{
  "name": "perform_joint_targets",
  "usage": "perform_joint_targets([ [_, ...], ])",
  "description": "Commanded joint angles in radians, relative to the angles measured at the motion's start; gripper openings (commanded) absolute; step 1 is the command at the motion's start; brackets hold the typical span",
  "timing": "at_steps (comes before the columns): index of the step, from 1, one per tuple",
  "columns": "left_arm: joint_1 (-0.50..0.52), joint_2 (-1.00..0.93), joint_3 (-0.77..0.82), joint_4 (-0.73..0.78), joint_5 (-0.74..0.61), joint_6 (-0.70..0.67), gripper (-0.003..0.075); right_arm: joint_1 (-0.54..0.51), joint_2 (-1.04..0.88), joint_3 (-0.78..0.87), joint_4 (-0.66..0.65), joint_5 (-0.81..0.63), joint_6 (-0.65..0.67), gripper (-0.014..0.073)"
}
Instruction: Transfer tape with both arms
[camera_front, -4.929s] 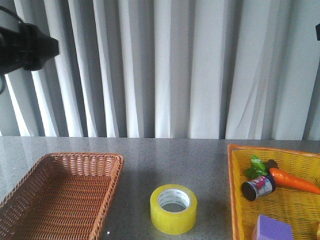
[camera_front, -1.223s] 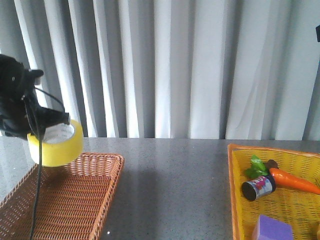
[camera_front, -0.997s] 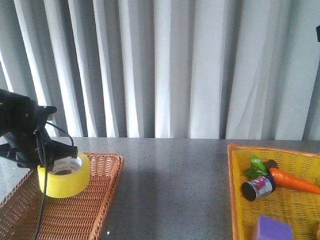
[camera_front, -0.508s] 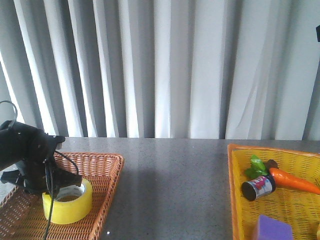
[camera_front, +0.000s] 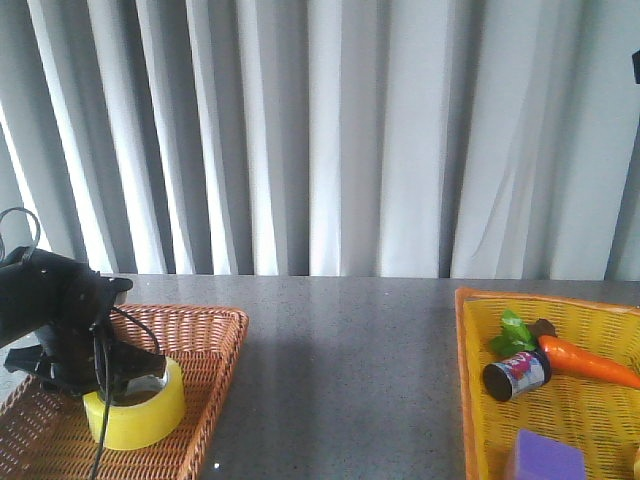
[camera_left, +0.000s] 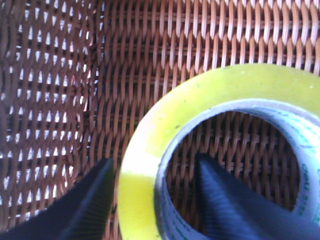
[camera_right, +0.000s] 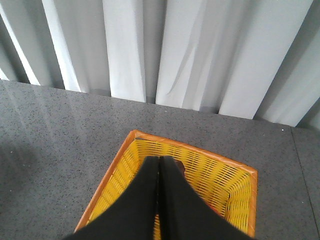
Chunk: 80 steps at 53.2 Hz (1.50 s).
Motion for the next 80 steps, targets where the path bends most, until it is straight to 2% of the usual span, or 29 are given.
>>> perform_joint_targets([
  [1,0.001,-0.051,-0.028,0.004,-0.025,-0.003,0.0527,-0.003,-0.035,-0.023,-0.002,-0.066,-0.01,-0.0008],
  [6,0.001,-0.044,-0.028,0.006,-0.013,-0.005,0.0629,-0.003,-0.035,-0.023,-0.002,-0.066,-0.01,-0.0008],
  [10,0.001,-0.044,-0.028,0.004,-0.015,-0.005,0.0667,-0.003,-0.035,-0.023,-0.002,-0.066,-0.01,-0.0008],
  [20,0.0,-0.054,-0.064,-0.027,0.005,-0.005,0.0645,-0.003,-0.035,-0.023,-0.002,-0.066,-0.01,-0.0008],
  [43,0.0,-0.209,-0.37,-0.048,0.167,0.033,0.0442,-0.003,-0.035,-0.023,-0.002,-0.067,-0.01,-0.0008],
  [50,0.0,-0.318,-0.387,-0.078,0.141,0.046,0.04,-0.003,-0.035,-0.023,-0.002,-0.067,-0.01,-0.0008],
  [63,0.0,-0.499,-0.387,-0.136,0.145,0.184,0.0309,-0.003,-0.035,-0.023,-0.002,-0.067,-0.01,-0.0008],
  [80,0.0,-0.6,-0.385,-0.146,0.145,0.208,-0.001,-0.003,-0.035,-0.023,-0.002,-0.067,-0.01,-0.0008],
])
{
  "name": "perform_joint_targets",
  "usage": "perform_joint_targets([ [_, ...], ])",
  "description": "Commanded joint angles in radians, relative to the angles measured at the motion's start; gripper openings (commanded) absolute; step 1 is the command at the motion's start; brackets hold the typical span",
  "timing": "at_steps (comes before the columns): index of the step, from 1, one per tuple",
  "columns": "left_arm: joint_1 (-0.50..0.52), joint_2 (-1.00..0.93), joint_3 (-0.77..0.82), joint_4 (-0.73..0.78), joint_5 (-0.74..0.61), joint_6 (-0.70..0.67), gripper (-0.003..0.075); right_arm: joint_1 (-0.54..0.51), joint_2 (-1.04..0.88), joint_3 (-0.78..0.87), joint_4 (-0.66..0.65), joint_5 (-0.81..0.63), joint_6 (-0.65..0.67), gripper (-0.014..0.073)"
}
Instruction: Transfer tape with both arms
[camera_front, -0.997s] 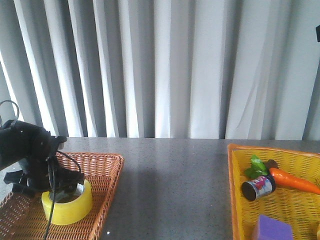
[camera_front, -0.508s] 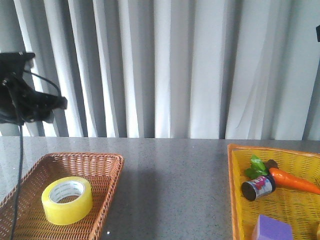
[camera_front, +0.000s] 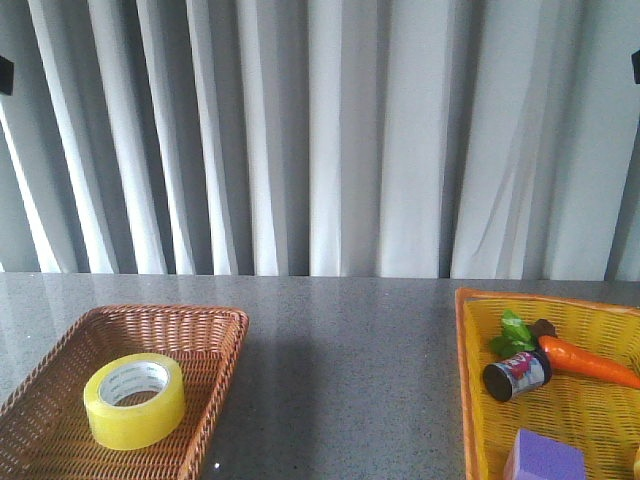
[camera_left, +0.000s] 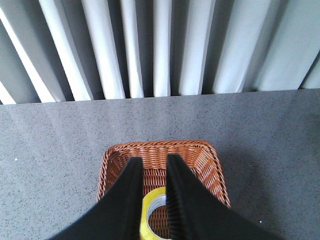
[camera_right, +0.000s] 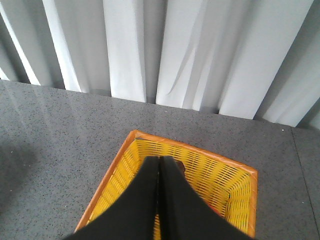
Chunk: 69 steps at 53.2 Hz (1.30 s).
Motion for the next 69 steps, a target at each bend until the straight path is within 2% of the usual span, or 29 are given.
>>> perform_joint_targets([
  [1,0.0,-0.036,-0.027,-0.007,-0.054,0.002,-0.0008,-0.003,-0.035,-0.023,-0.002,-0.067,-0.01,-0.0008],
  [58,0.0,-0.056,-0.015,-0.031,-0.044,0.001,-0.0007,-0.003,-0.035,-0.023,-0.002,-0.066,-0.01,-0.0008],
  [63,0.0,-0.127,0.007,-0.024,-0.087,0.006,-0.0007,-0.003,-0.035,-0.023,-0.002,-0.066,-0.01,-0.0008],
  [69,0.0,-0.242,0.102,-0.007,-0.209,0.009,-0.0007,-0.003,-0.033,-0.023,-0.002,-0.066,-0.01,-0.0008],
])
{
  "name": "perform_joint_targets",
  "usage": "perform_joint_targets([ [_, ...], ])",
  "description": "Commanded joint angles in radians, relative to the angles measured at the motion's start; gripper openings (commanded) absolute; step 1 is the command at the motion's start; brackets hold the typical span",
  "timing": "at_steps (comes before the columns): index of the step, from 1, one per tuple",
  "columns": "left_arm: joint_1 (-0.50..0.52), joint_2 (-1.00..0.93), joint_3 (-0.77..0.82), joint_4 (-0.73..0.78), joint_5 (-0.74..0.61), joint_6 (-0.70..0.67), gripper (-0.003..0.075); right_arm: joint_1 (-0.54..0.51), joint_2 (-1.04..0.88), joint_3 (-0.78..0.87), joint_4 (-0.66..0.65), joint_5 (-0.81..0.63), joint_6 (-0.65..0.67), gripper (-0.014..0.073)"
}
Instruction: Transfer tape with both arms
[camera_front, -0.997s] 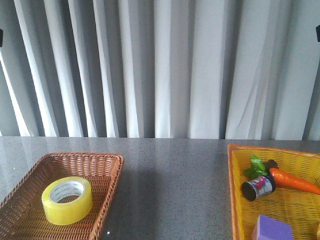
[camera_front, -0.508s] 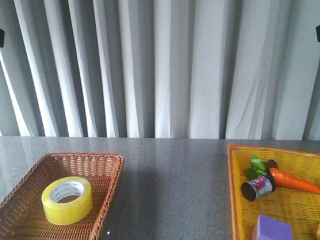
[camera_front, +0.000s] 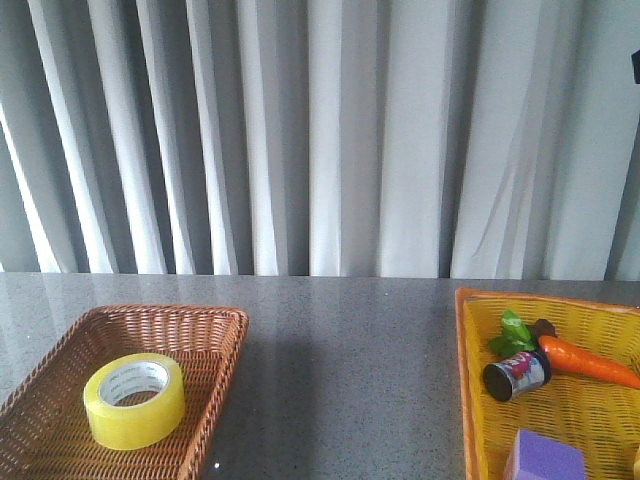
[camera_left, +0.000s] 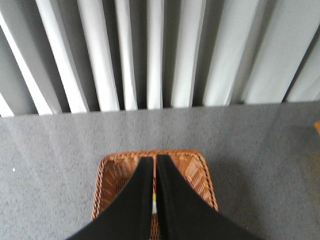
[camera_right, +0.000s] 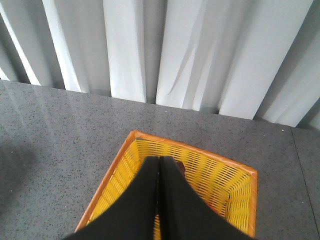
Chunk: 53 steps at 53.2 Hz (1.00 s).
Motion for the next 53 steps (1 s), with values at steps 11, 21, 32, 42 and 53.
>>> perform_joint_targets([
  [11,0.0,-0.464,0.523,0.068,-0.504,0.005,-0.0007,-0.003,-0.033,-0.023,-0.002,-0.066,-0.01,-0.0008],
  [21,0.0,-0.796,1.035,0.107,-0.735,0.0,-0.0007,-0.003,-0.033,-0.023,-0.002,-0.066,-0.01,-0.0008],
  [32,0.0,-1.07,1.505,0.092,-0.881,-0.02,-0.0006,-0.003,-0.033,-0.023,-0.002,-0.066,-0.01,-0.0008],
  [42,0.077,-1.223,1.776,0.096,-0.96,-0.165,-0.0006,-0.003,-0.033,-0.023,-0.002,-0.066,-0.01,-0.0008],
  [53,0.129,-1.342,1.953,0.096,-1.019,-0.175,-0.0006,-0.003,-0.033,-0.023,-0.002,-0.066,-0.01,-0.0008],
])
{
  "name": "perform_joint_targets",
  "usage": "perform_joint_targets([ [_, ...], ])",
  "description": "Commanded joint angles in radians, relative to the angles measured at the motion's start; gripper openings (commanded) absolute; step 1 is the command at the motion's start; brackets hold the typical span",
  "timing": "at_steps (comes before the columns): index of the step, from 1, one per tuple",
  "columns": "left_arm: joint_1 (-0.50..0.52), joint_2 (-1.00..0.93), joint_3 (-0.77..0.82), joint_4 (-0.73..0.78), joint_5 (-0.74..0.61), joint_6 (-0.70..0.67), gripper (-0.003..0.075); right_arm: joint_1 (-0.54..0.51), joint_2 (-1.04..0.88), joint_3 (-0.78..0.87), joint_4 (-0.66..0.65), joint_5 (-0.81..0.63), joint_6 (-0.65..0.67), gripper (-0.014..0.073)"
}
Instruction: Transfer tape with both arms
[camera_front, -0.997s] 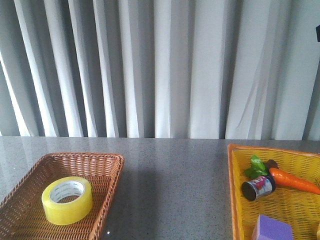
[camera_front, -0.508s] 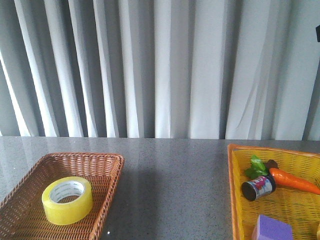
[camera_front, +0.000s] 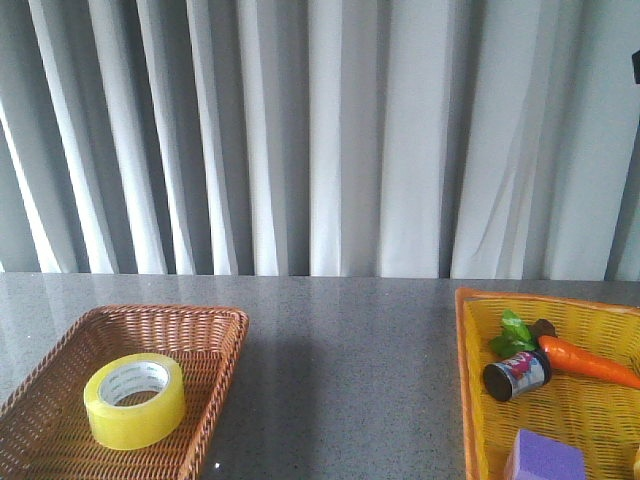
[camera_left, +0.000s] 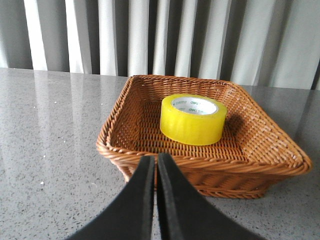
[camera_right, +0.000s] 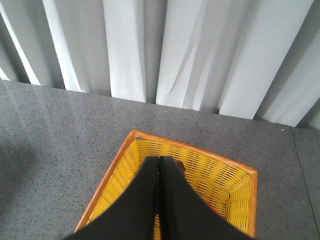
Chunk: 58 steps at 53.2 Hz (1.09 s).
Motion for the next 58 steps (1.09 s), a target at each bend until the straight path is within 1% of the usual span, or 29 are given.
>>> perform_joint_targets([
  [1,0.002,-0.035,0.053,-0.002,-0.145,-0.007,-0.0006,-0.003,-0.033,-0.023,-0.002,-0.066,-0.01,-0.0008],
  [2,0.004,-0.034,0.062,-0.004,-0.168,-0.007,-0.0006,-0.003,-0.033,-0.023,-0.002,-0.067,-0.01,-0.0008],
  [5,0.005,-0.032,0.054,-0.002,-0.127,-0.004,-0.0006,-0.003,-0.033,-0.023,-0.002,-0.066,-0.01,-0.0008],
  [13,0.005,-0.032,0.056,-0.003,-0.133,0.088,-0.0006,-0.003,-0.033,-0.023,-0.002,-0.066,-0.01,-0.0008],
  [17,0.015,-0.032,0.056,-0.007,-0.133,0.113,-0.0006,-0.003,-0.033,-0.023,-0.002,-0.066,-0.01,-0.0008],
  [26,0.053,-0.032,0.056,-0.029,-0.133,0.121,-0.0006,-0.003,-0.033,-0.023,-0.002,-0.066,-0.01,-0.0008],
  [58,0.051,-0.03,0.054,-0.029,-0.133,0.118,-0.0006,-0.003,-0.033,-0.023,-0.002,-0.066,-0.01,-0.0008],
])
